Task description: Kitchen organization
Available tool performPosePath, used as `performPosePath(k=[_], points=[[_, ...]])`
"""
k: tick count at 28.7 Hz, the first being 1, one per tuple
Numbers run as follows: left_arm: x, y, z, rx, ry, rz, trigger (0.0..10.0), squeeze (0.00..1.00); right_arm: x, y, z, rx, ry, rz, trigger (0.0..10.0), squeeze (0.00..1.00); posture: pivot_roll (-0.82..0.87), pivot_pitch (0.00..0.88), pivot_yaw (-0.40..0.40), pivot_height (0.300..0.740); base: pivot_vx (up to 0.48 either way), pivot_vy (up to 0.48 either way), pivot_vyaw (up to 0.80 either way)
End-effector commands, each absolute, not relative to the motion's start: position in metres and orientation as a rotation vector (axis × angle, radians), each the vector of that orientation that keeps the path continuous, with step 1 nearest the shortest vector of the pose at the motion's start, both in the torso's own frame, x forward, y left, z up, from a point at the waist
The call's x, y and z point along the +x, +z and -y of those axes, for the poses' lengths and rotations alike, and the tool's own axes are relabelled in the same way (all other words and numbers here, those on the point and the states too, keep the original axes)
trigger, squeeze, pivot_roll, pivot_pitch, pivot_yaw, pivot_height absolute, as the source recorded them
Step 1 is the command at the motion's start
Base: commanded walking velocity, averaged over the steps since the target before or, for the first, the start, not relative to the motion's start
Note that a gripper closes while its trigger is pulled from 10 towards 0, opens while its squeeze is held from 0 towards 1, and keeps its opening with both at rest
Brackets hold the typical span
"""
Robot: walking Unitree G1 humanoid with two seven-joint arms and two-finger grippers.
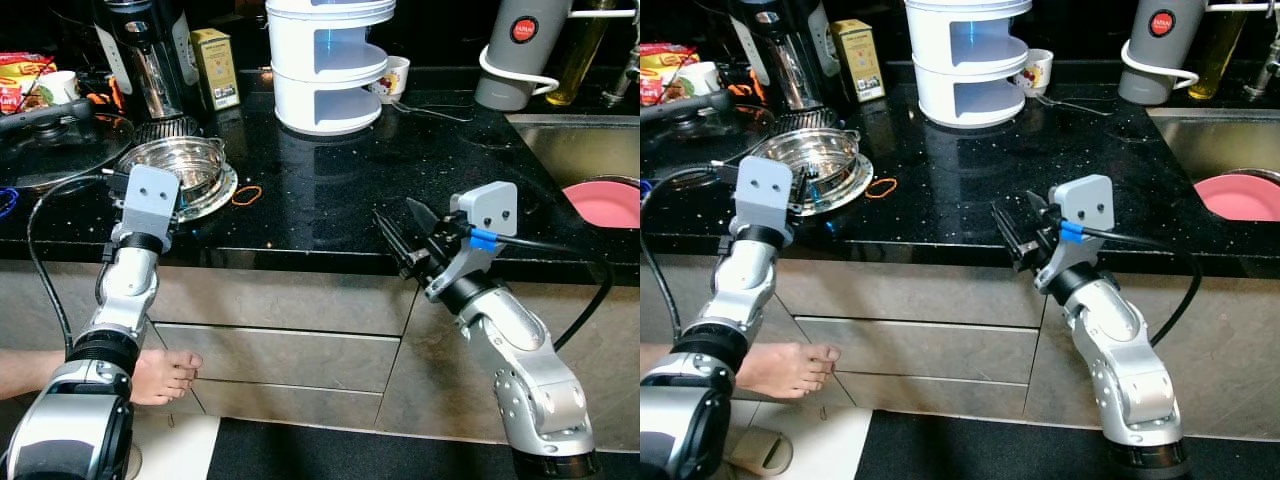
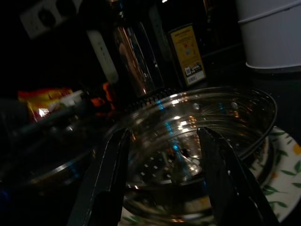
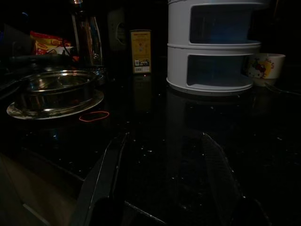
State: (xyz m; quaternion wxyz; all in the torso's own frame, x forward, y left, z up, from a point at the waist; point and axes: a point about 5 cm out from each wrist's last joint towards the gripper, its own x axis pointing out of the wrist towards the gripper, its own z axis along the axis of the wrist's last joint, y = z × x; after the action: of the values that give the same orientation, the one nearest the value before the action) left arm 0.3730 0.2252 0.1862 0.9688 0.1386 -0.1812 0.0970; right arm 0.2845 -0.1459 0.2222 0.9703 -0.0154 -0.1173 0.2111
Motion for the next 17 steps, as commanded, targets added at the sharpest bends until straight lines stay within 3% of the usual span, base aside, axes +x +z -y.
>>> performPosePath(k=[1, 17], points=[[0.3699, 0.1733, -0.2301, 0.24, 0.208, 0.314, 10.0, 0.0, 0.2815, 0.2231, 0.1461, -0.038, 0.431, 0.236, 10.0, 0.0, -0.19, 0.086, 0.043, 0.74, 0.0, 0.0, 0.0], [0.371, 0.1699, -0.2361, 0.081, 0.208, 0.281, 10.0, 0.0, 0.2792, 0.224, 0.1439, -0.027, 0.469, 0.239, 10.0, 0.0, -0.19, 0.086, 0.045, 0.74, 0.0, 0.0, 0.0]])
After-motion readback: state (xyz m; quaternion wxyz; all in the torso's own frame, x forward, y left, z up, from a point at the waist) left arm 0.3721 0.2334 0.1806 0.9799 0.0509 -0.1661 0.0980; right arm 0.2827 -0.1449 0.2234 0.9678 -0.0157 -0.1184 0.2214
